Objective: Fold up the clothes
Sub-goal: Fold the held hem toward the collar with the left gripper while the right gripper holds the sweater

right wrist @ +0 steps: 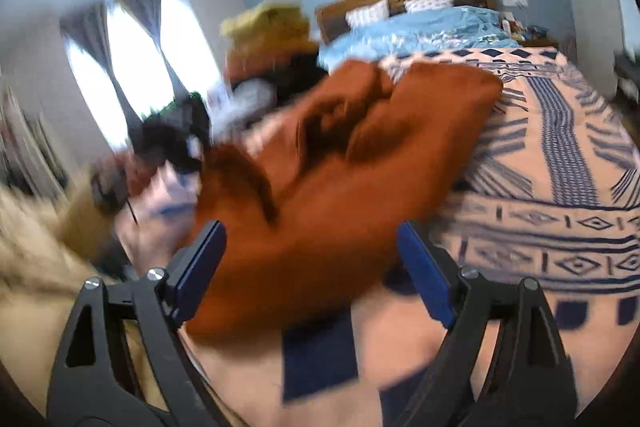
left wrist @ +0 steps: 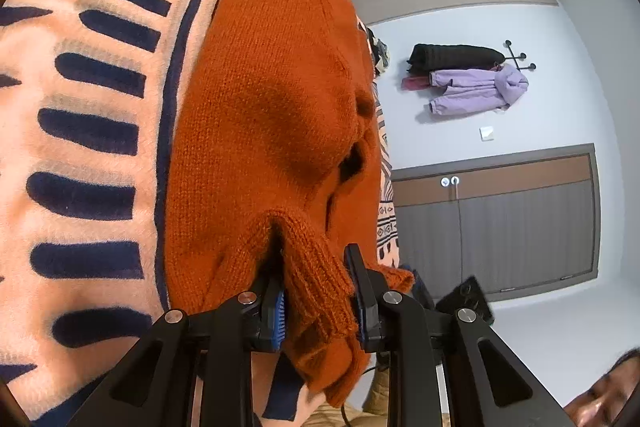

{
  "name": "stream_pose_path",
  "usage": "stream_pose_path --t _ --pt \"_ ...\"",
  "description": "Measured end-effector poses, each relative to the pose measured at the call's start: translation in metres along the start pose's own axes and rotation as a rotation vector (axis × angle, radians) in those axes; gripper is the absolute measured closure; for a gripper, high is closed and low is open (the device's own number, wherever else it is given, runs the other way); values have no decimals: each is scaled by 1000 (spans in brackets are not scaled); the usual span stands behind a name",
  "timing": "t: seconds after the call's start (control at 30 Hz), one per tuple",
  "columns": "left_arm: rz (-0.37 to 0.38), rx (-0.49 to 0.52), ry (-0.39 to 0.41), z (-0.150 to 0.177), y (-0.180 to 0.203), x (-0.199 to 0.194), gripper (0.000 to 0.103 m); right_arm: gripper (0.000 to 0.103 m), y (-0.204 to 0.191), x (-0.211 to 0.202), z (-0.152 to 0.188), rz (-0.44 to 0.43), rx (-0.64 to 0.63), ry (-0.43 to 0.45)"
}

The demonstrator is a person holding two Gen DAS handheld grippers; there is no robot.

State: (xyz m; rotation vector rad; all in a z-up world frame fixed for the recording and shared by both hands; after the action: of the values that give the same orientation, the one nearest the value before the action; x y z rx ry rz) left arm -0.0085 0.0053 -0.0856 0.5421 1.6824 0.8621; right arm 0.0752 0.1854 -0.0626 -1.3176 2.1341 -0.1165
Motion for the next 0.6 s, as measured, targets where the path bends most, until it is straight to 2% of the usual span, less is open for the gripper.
stream_pose_path --t 0.07,0.1,0.13,0.23,0.37,0.43,0.47,0.53,0.6 --pt "-3 7 1 2 1 -1 76 15 -13 9 18 30 -56 -94" --pt "-5 13 2 3 2 -2 76 15 -20 14 25 13 -71 -125" --pt "-5 21 2 4 2 -2 76 15 -30 17 33 -42 -67 -138" --pt "-6 38 2 10 5 -5 76 15 -39 28 49 -191 82 -152" --pt "2 71 5 21 8 -10 75 15 -36 37 60 -247 233 -143" --pt "9 81 3 30 7 -12 65 15 -34 42 58 -274 285 -101" --pt "10 84 3 33 7 -13 64 19 -32 44 57 -266 299 -89" --pt "6 97 -5 43 5 -12 63 38 -32 48 54 -288 332 -70" --pt "2 109 -12 50 4 -11 63 80 -30 54 59 -314 395 -73"
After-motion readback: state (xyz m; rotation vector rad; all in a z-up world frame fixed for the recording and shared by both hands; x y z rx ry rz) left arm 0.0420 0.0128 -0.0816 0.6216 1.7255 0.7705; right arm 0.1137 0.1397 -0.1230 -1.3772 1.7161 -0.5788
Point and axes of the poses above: each gripper's, at about its wrist camera, not at the fingertips, and x roughly the way its jaws point, y to its right, z to its underside, the point moved 7 cm from there along x, roughly the way its jaws point, and after that the axes turned 12 degrees about -z, right-handed, at the moved point
